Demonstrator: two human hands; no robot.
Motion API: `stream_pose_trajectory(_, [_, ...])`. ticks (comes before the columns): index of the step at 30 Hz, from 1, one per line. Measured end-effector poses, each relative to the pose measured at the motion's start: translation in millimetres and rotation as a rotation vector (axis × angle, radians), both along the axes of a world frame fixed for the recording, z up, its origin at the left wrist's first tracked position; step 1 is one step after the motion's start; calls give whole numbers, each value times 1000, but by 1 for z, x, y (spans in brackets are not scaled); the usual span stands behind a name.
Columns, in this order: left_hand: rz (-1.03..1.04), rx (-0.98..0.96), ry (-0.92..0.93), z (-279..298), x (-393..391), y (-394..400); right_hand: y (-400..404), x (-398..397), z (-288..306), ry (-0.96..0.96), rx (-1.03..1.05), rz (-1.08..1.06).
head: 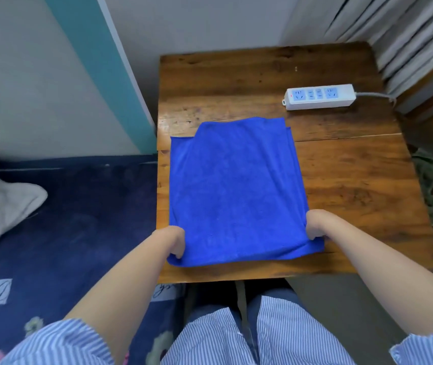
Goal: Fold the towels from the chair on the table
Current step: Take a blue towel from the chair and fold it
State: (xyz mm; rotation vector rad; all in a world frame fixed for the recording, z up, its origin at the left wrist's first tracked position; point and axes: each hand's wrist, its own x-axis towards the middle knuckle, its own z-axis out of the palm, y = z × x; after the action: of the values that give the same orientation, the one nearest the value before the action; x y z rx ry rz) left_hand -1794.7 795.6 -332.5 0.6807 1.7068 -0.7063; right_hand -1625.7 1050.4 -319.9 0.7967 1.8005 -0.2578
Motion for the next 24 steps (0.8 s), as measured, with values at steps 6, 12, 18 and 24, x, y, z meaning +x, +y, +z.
stream_pose_trajectory(6, [25, -14, -148, 2, 9, 16, -2, 1, 3, -438, -152, 3])
stream_pose_trajectory(12, [127, 464, 203, 13, -32, 86, 25, -50, 10, 187, 134, -8])
stream_pose_trajectory(18, [165, 602, 398, 11, -64, 142, 60, -116, 2, 654, 193, 22])
stream_pose_trajectory(24, [268, 726, 488, -4, -91, 173, 88, -155, -21, 854, 70, 20])
